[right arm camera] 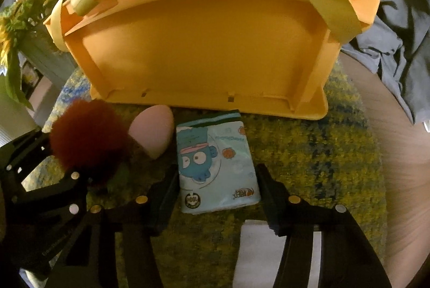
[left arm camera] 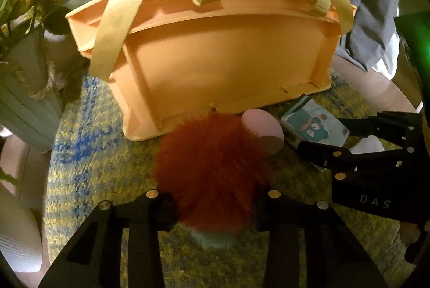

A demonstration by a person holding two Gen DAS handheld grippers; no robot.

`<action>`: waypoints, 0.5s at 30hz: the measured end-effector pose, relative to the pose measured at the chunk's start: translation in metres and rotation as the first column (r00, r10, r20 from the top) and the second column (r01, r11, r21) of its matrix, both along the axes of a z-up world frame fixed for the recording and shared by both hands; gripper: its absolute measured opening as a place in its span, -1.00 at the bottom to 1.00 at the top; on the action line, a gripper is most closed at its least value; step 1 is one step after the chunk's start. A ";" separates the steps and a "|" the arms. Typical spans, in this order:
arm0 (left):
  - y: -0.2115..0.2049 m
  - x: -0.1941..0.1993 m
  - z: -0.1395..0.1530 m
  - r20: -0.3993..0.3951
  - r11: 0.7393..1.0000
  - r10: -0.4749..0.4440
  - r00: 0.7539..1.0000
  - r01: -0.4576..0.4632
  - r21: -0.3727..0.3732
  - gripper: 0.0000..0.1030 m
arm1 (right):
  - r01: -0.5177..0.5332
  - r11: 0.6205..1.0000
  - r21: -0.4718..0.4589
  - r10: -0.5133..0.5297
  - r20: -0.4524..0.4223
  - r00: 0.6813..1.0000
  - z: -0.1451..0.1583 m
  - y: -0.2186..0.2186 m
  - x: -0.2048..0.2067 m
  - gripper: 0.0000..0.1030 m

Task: Organize soft objects
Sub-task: 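Grasp the red pompom with the left tool while the right tool grasps the blue tissue pack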

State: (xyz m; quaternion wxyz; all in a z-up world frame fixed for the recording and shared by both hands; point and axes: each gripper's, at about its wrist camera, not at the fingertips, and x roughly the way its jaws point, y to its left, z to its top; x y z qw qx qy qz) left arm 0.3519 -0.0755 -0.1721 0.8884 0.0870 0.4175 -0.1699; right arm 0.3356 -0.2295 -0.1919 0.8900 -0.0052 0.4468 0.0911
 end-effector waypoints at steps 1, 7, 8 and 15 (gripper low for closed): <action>0.001 -0.001 0.001 0.000 1.000 0.004 1.000 -0.004 0.000 -0.27 | 0.002 1.000 0.000 -0.002 0.000 1.000 0.000 0.000 -0.001 0.09; 0.004 -0.013 0.012 0.019 1.000 0.017 1.000 -0.017 0.000 -0.27 | 0.010 1.000 0.003 -0.010 0.010 1.000 0.007 0.001 -0.008 0.09; 0.005 -0.016 0.014 0.020 1.000 0.023 1.000 -0.023 -0.004 -0.27 | 0.011 1.000 0.001 -0.011 0.017 1.000 0.009 0.000 -0.011 0.09; 0.010 -0.032 0.034 0.036 0.999 0.049 0.998 -0.048 -0.022 -0.28 | 0.014 1.000 -0.012 -0.013 0.076 0.997 0.031 -0.003 -0.029 0.05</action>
